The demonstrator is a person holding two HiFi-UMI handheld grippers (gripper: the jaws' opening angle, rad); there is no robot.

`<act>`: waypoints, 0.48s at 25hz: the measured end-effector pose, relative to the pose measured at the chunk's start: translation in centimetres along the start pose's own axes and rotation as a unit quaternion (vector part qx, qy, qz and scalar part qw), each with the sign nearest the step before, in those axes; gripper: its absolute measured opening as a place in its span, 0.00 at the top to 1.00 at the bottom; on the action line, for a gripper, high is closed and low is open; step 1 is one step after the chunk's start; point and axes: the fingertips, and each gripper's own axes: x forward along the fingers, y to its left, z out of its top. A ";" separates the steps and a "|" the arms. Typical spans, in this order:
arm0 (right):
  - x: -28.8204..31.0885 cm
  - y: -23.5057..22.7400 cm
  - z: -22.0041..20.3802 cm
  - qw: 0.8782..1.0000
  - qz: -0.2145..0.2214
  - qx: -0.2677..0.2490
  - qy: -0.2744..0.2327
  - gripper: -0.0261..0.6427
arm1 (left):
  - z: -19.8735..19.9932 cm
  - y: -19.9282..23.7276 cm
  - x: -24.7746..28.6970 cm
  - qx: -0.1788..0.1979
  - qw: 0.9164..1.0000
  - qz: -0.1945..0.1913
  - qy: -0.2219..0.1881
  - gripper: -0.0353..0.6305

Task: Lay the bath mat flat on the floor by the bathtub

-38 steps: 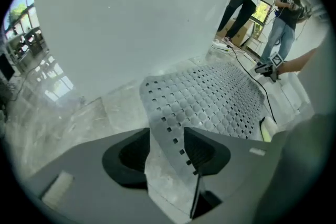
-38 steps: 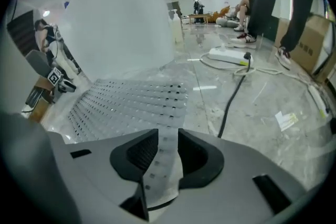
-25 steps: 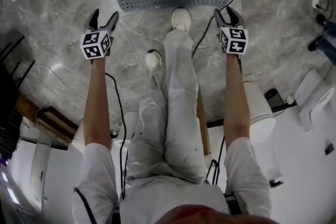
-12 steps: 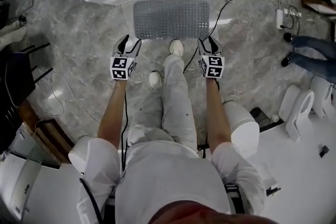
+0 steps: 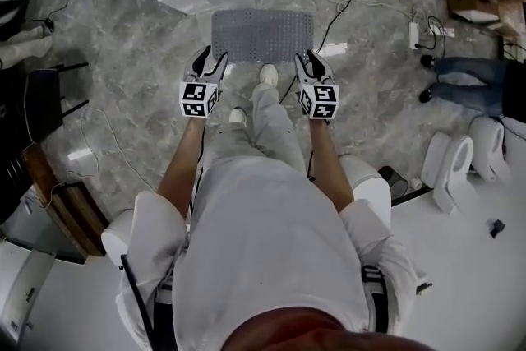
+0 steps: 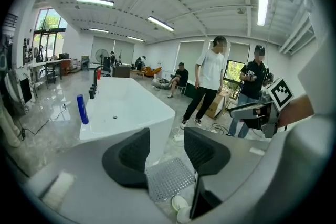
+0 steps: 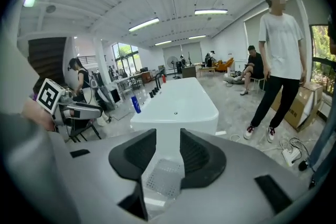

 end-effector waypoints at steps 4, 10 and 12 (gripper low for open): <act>-2.8 2.3 4.4 0.999 0.032 -0.016 -0.033 0.79 | 4.2 -1.9 -2.7 0.016 1.000 -0.002 -0.026 0.67; -6.3 3.6 10.9 0.993 0.052 -0.035 -0.097 0.93 | 10.5 -3.1 -5.4 0.034 0.996 0.020 -0.075 0.75; -7.1 3.7 13.3 0.990 0.053 -0.046 -0.125 0.95 | 12.3 -3.6 -6.0 0.039 0.995 0.027 -0.093 0.79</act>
